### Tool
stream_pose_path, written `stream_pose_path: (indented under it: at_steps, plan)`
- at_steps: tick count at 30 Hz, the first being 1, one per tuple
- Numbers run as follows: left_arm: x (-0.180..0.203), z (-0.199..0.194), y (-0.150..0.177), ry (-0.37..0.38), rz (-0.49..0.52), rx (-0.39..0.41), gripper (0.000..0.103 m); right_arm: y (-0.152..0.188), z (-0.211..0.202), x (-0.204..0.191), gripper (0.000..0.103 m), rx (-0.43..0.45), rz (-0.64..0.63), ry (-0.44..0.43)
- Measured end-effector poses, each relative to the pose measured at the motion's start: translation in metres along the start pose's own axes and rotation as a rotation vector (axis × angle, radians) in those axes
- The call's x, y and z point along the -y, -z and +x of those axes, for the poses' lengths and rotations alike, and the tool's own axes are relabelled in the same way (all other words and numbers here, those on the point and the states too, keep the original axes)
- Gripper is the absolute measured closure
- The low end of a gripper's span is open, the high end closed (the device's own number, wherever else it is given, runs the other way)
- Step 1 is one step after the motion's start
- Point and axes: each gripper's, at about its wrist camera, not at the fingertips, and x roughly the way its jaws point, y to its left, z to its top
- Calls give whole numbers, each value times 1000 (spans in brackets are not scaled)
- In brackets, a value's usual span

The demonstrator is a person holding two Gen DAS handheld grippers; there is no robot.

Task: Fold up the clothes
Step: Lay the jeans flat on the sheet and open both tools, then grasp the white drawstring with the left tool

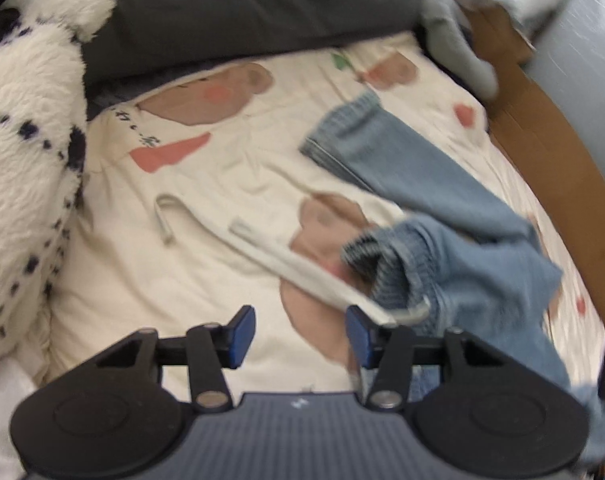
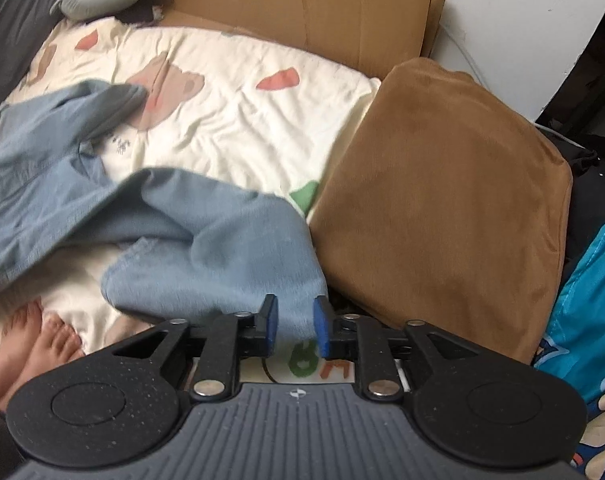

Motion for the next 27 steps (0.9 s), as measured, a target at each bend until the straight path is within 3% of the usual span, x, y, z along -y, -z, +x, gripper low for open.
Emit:
stream_pose_path:
  at_steps: [4,10,14,27]
  plan:
    - [-12,22,-17,-37,-87,9,43,-8,6,-5,74,3,18,-10]
    - [-39,57,-30,-64,-317,13,41,-15,20,-18,73,-17,21,-22]
    - [-45,73,-33,-70,-404,19,41,-16,28,-26,73,-25,28,-27]
    - [-46,112,-48,-111,-493,-36,42,-19,42,-35,73,38,137,-56]
